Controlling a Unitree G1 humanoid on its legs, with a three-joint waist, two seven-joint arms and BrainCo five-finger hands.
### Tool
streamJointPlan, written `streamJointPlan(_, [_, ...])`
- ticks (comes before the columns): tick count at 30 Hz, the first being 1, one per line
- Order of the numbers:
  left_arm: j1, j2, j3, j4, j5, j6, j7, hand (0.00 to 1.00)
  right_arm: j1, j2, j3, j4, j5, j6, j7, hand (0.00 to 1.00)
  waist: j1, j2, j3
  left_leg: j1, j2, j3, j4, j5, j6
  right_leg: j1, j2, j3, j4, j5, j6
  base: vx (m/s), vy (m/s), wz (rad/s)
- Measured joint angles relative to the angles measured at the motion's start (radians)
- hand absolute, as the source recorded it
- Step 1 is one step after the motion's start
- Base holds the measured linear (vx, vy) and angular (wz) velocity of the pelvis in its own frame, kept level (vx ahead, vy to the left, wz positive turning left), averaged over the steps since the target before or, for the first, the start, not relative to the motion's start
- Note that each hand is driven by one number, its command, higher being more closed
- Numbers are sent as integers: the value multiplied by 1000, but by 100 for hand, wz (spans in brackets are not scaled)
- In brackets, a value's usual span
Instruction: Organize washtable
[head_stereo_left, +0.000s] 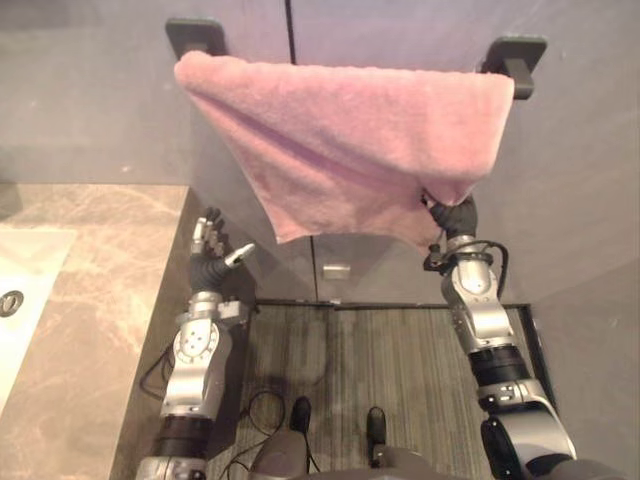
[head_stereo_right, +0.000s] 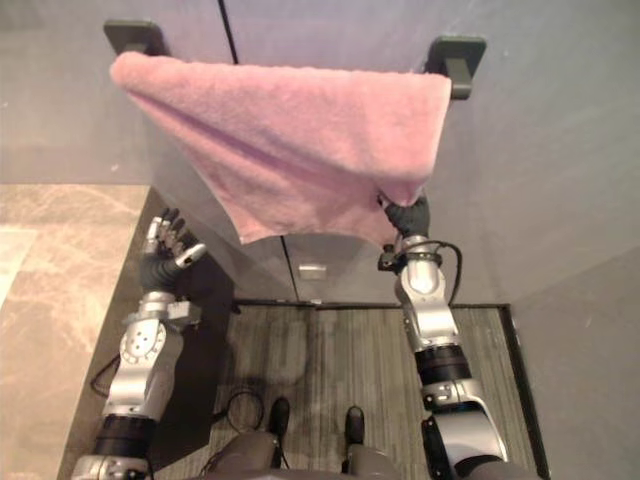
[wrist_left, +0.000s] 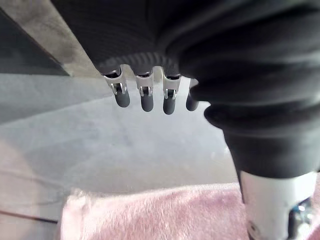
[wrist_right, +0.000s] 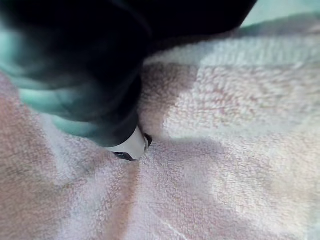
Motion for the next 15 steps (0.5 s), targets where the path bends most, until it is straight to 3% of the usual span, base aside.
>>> streamJointPlan(10, [-191,43,-5,129,34,1,34,0,30,0,25,-35,37,1,17,100,-44,-6,-4,-34,8,25,-36,43,1,-47,1,24,-30,52,3,-27,4,-7])
streamJointPlan(15, [-282,67,-95,198,34,2,32,0,16,6,68,-35,45,0,18,100,-47,-7,-5,-58,12,33,-36,49,-2,-75,1,34,-31,66,4,-22,24,-5])
